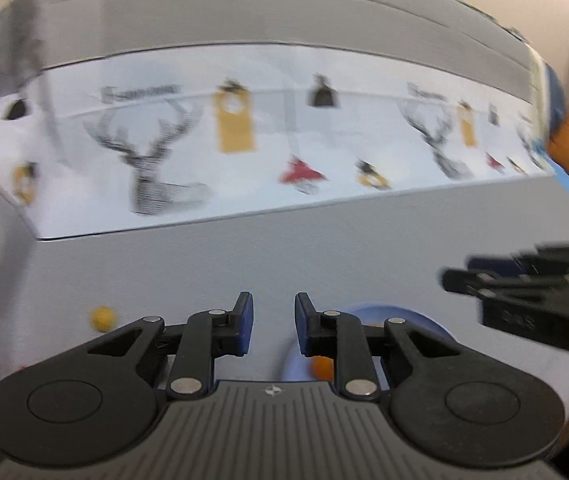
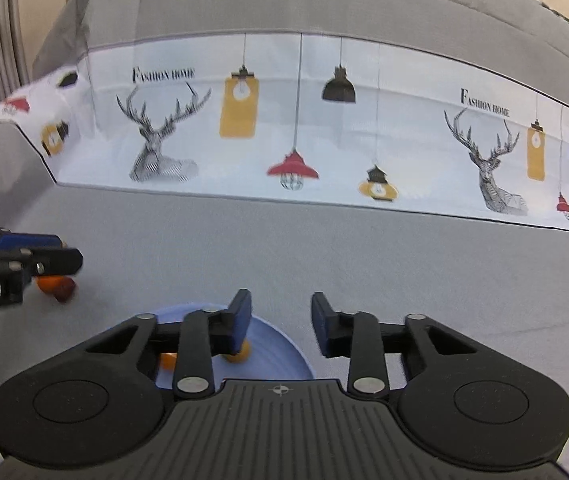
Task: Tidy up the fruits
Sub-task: 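Grasp a red fruit with the left tool while the right grasps a date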
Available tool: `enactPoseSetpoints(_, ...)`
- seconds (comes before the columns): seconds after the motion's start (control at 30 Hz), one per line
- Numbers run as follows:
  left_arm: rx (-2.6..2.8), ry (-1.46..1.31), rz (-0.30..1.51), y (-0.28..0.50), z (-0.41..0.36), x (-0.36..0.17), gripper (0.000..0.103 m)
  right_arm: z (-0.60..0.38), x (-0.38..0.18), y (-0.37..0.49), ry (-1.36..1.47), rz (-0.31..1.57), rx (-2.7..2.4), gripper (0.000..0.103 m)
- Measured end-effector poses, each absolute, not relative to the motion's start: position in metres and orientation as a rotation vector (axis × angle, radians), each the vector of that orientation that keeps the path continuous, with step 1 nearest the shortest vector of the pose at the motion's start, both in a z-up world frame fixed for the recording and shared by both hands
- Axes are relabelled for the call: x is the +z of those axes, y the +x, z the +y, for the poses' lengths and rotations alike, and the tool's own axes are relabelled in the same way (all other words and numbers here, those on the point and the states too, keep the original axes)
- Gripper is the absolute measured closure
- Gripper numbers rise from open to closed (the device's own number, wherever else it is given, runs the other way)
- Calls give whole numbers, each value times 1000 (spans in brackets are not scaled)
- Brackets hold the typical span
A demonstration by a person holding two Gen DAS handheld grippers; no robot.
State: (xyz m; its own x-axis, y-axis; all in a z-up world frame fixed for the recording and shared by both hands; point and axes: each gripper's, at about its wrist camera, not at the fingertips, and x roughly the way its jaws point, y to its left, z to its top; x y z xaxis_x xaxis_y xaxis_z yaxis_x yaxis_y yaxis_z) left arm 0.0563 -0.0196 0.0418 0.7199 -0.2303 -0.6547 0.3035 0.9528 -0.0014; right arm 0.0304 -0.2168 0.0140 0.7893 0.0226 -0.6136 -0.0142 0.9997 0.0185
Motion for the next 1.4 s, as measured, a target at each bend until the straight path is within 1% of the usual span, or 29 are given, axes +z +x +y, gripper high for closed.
enactPoseSetpoints(0.03, -263, 90, 711, 62, -10, 44, 78, -214, 16, 31, 25, 652, 26, 76)
enactPoseSetpoints(0.1, -175, 33, 728, 75, 14, 43, 78, -205, 18, 33, 41, 637, 45, 76)
enactPoseSetpoints(0.17, -59, -20, 747, 92, 38, 47, 75, -193, 21, 36, 53, 623, 74, 76)
enactPoseSetpoints(0.27, 155, -57, 769, 108, 77, 35, 73, -171, 21, 40, 65, 617, 124, 76)
enactPoseSetpoints(0.3, 207, -66, 801, 111, 87, 27, 73, -163, 20, 41, 67, 621, 144, 76)
enactPoseSetpoints(0.33, 280, -98, 870, 116, 100, 18, 73, -154, 19, 43, 64, 625, 164, 76)
enactPoseSetpoints(0.37, 328, -151, 915, 120, 112, 11, 72, -144, 18, 45, 59, 628, 184, 76)
enactPoseSetpoints(0.4, 362, -213, 944, 123, 123, 5, 69, -136, 17, 47, 53, 629, 202, 76)
enactPoseSetpoints(0.47, 407, -249, 967, 128, 133, 1, 49, -119, 14, 50, 50, 635, 234, 76)
enactPoseSetpoints(0.53, 437, -246, 976, 132, 134, -1, 45, -103, 7, 54, 59, 651, 267, 76)
enactPoseSetpoints(0.77, 499, -241, 1037, 150, 142, -15, 45, -54, -28, 74, 25, 723, 381, 74)
enactPoseSetpoints(0.8, 501, -236, 1045, 151, 143, -19, 45, -49, -31, 79, 27, 728, 393, 70)
enactPoseSetpoints(0.83, 501, -232, 1053, 153, 144, -21, 45, -46, -34, 82, 28, 730, 398, 65)
enactPoseSetpoints(0.9, 504, -223, 1072, 152, 145, -26, 46, -40, -41, 92, 24, 740, 404, 61)
enactPoseSetpoints(0.93, 507, -227, 1073, 151, 146, -26, 47, -39, -44, 97, 22, 748, 405, 61)
enactPoseSetpoints(1.03, 507, -206, 1073, 150, 147, -26, 56, -33, -58, 112, 8, 792, 398, 61)
enactPoseSetpoints(1.1, 510, -195, 1084, 153, 146, -29, 60, -29, -67, 119, -10, 827, 370, 61)
enactPoseSetpoints(1.17, 515, -193, 1089, 153, 148, -30, 69, -29, -74, 124, 15, 850, 368, 61)
enactPoseSetpoints(1.2, 517, -193, 1089, 153, 148, -30, 70, -29, -76, 126, 19, 853, 368, 63)
enactPoseSetpoints(1.23, 516, -198, 1088, 152, 149, -30, 70, -29, -77, 126, 14, 847, 369, 76)
enactPoseSetpoints(1.27, 513, -200, 1086, 150, 149, -29, 71, -29, -77, 126, 13, 846, 379, 85)
enactPoseSetpoints(1.4, 518, -194, 1063, 142, 150, -22, 72, -34, -75, 123, 25, 842, 385, 84)
